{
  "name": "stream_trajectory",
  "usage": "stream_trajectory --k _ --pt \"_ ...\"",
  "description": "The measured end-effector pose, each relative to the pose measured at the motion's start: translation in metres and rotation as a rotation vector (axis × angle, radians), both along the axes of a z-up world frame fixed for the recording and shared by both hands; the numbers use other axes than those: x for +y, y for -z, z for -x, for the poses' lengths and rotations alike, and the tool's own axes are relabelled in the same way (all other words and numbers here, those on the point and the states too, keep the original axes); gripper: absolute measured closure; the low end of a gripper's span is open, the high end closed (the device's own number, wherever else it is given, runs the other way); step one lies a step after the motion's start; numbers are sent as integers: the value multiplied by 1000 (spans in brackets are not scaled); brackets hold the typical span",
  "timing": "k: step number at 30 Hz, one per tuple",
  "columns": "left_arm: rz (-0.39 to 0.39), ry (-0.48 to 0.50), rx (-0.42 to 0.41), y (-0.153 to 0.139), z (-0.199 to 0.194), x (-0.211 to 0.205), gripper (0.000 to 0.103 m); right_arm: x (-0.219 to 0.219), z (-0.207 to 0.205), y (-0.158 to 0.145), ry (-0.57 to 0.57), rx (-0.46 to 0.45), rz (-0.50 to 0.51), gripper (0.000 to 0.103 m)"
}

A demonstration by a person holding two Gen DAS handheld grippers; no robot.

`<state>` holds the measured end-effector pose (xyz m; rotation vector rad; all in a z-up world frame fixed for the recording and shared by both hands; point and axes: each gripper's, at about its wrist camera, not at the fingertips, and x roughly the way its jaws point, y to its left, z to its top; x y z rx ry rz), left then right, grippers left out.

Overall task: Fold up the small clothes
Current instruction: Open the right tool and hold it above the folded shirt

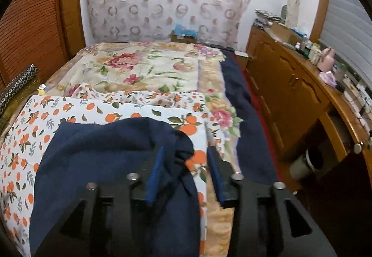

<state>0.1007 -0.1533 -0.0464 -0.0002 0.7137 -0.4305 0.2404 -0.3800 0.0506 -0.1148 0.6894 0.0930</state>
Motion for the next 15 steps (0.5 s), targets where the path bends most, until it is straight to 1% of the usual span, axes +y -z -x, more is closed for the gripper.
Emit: stream_trajectory --k 3,6,12,15 --pt "2 15 7 2 2 -7 25 -1 26 2 -40 -12 -17 60" --pt "-9 30 13 5 5 -15 25 4 66 9 -103 -11 -34 60" --pt "-14 63 31 11 9 -30 25 15 144 36 -204 15 -74 60" --pt "-14 84 46 15 12 -39 25 21 162 53 -224 44 -69 60"
